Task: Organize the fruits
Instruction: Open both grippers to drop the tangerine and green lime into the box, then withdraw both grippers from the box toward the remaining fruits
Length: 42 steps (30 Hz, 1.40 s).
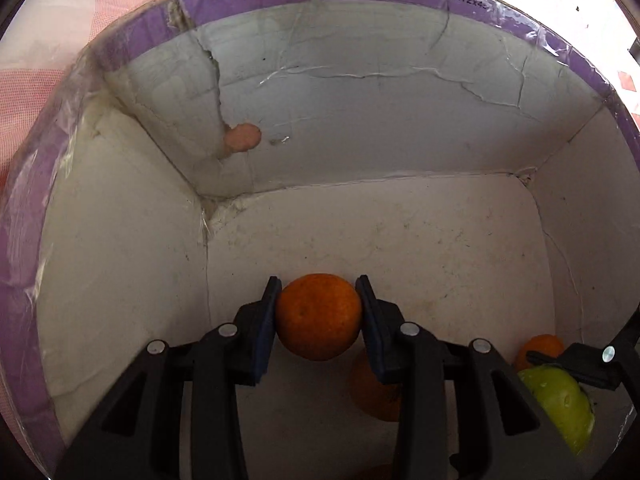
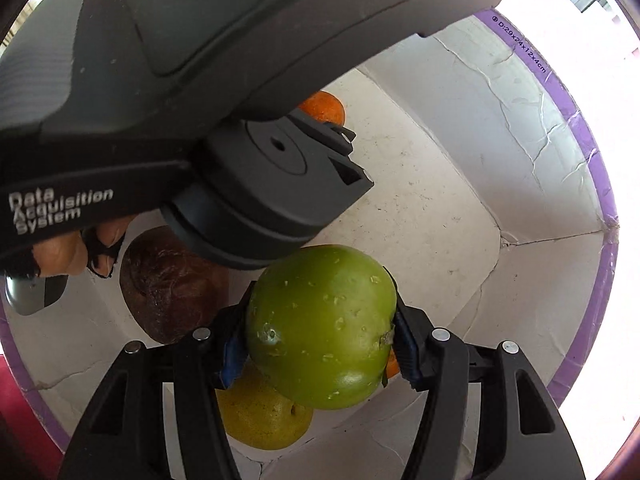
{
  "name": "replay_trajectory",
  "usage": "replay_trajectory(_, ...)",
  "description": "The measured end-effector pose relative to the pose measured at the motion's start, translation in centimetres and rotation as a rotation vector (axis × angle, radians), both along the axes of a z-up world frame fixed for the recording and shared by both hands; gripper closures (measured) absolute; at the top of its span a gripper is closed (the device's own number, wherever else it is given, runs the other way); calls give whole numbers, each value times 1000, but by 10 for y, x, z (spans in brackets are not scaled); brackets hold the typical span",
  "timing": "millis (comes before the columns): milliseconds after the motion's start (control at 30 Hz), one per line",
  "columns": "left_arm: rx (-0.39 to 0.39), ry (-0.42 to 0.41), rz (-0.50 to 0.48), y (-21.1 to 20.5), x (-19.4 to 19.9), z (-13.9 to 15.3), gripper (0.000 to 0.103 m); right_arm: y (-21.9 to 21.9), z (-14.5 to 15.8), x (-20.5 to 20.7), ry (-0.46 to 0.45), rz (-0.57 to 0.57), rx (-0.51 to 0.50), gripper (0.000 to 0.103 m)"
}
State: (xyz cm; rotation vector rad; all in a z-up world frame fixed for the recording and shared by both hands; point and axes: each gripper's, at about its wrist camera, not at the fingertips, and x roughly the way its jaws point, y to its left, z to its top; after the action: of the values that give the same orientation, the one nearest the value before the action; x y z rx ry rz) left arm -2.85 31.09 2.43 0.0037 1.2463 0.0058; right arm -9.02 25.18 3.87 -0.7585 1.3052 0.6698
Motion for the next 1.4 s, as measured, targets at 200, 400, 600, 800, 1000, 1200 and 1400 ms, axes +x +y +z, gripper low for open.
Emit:
replay_trajectory(200, -53, -6, -27, -1, 0, 5, 48, 0, 6, 2, -18, -11, 26, 32)
replay_trajectory(400, -14, -14, -99, -21, -3, 20, 15, -20, 20, 7, 5, -106, 67, 21)
replay_trajectory(600, -6, -2, -71, -19, -15, 45, 12, -51, 64, 6, -12, -212, 146, 17)
replay_trajectory(800, -9, -104, -79, -15, -52, 100, 4, -76, 115, -39, -210, -50, 111, 17)
replay_trajectory(1000, 57, -216, -86, -21, -74, 115, 2, -122, 138, -61, -353, -127, 239, 17)
replay_trajectory(1200, 2, -220, -6, -13, -66, 75, 2, -158, 141, -33, -376, -349, 462, 17)
replay_trajectory(1400, 97, -237, 38, -25, -42, 68, 2, -183, 141, 11, -365, -673, 618, 17)
